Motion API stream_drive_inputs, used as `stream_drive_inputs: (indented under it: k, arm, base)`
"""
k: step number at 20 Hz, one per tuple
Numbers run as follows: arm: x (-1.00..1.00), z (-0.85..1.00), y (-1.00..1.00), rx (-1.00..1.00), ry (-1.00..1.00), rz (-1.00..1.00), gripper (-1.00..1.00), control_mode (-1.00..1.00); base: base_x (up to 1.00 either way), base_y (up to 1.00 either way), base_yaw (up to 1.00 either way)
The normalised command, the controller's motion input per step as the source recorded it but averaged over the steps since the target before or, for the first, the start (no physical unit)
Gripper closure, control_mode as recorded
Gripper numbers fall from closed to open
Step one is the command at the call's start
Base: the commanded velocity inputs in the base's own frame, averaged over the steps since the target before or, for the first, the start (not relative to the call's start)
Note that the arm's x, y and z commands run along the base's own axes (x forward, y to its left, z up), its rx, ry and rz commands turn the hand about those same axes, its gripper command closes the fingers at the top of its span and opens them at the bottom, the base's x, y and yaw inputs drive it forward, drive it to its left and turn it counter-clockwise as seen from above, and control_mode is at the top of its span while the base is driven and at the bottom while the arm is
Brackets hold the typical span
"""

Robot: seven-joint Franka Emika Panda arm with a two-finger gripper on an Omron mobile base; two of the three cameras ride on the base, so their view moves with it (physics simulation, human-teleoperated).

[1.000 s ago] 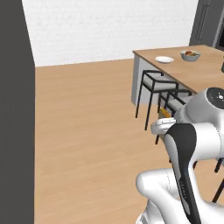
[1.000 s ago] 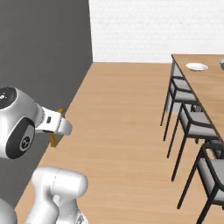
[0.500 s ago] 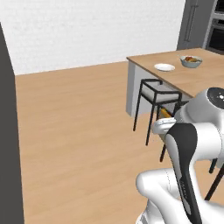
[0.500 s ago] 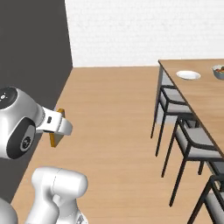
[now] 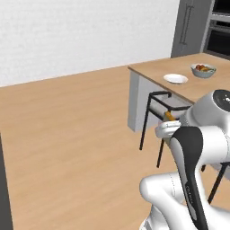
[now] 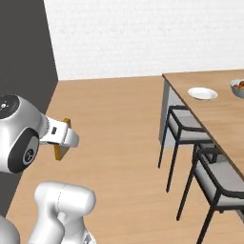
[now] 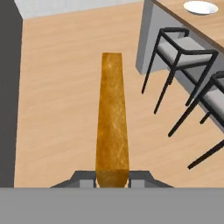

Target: Start the toaster. Once the lever pops up, take the bread to the plate on the dining counter.

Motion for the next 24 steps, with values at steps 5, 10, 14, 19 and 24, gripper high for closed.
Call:
stream_drive_inputs:
  k: [5,10,14,19,24]
  arm:
    - [0.0,0.0,0.0,0.0,0.0,0.0,1.0,1.0]
    - [0.0,0.0,0.0,0.0,0.0,0.0,1.0,1.0]
    - [0.0,0.0,0.0,0.0,0.0,0.0,1.0,1.0]
    - [0.0,0.0,0.0,0.0,0.0,0.0,1.0,1.0]
    - [0.0,0.0,0.0,0.0,0.0,0.0,1.0,1.0]
  base:
    - [1.0,0.69,-0.25]
    - [1.0,0.68,-0.32]
    - [0.97,0.71,-0.54]
    - [0.82,0.75,-0.65]
    - [0.82,0.76,-0.66]
